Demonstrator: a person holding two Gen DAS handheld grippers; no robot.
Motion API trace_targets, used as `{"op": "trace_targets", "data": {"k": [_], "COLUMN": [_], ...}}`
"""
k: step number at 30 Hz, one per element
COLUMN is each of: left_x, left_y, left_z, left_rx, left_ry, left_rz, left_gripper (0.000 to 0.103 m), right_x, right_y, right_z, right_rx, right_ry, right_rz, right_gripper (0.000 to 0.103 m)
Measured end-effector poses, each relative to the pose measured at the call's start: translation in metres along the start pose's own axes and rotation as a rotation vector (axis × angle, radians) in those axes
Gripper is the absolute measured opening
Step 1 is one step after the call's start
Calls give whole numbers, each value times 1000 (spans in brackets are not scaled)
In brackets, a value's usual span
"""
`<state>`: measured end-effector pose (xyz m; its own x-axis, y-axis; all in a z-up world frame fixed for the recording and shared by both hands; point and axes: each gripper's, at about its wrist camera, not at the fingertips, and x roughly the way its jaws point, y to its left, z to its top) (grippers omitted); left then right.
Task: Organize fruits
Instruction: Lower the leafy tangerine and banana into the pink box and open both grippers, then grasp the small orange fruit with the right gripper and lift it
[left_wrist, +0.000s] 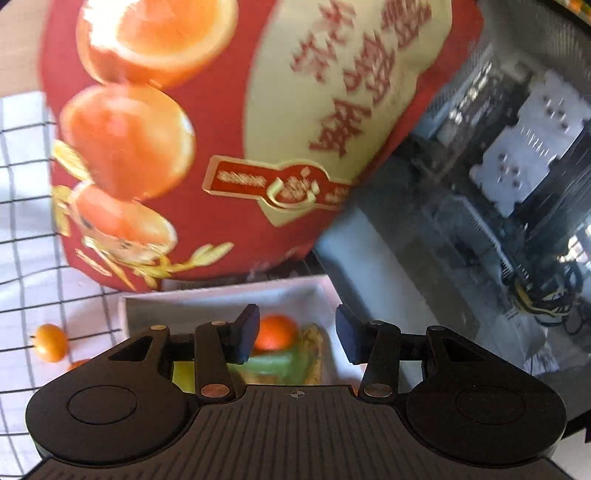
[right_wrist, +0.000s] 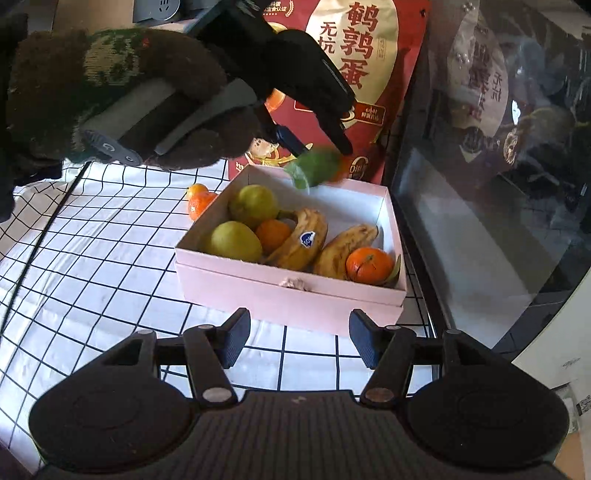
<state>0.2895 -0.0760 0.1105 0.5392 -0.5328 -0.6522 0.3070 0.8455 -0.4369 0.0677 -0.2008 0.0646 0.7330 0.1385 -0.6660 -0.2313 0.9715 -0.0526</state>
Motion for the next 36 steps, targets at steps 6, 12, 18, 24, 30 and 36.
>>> {"op": "trace_targets", "data": {"k": [6,12,18,24,30,36], "left_x": [-55,-99,-137,-166,-212,-221], "left_y": [27,76,108,125,131,137], "left_z": [-20,-88,-150,-192,-197,-208], "left_rx": [4,-80,-236,-303,-320,-354], "left_ry": [-118,-109,-72,-10,-111,-110], "left_rz": [125,332,495,488,477,476], "left_gripper": [50,50,49,47,47,47], "right_x": [13,27,63,137,200,234], "right_y": [6,29,59,75,107,130], "right_z": [7,32,83,146,172,194], "right_rx": [-9,-85,-167,-131,-253,-249], "right_ry": [-6,-57,-64,109,275,297], "right_rz": [53,98,167,275,255,267], "right_gripper": [60,60,60,60,57,57]}}
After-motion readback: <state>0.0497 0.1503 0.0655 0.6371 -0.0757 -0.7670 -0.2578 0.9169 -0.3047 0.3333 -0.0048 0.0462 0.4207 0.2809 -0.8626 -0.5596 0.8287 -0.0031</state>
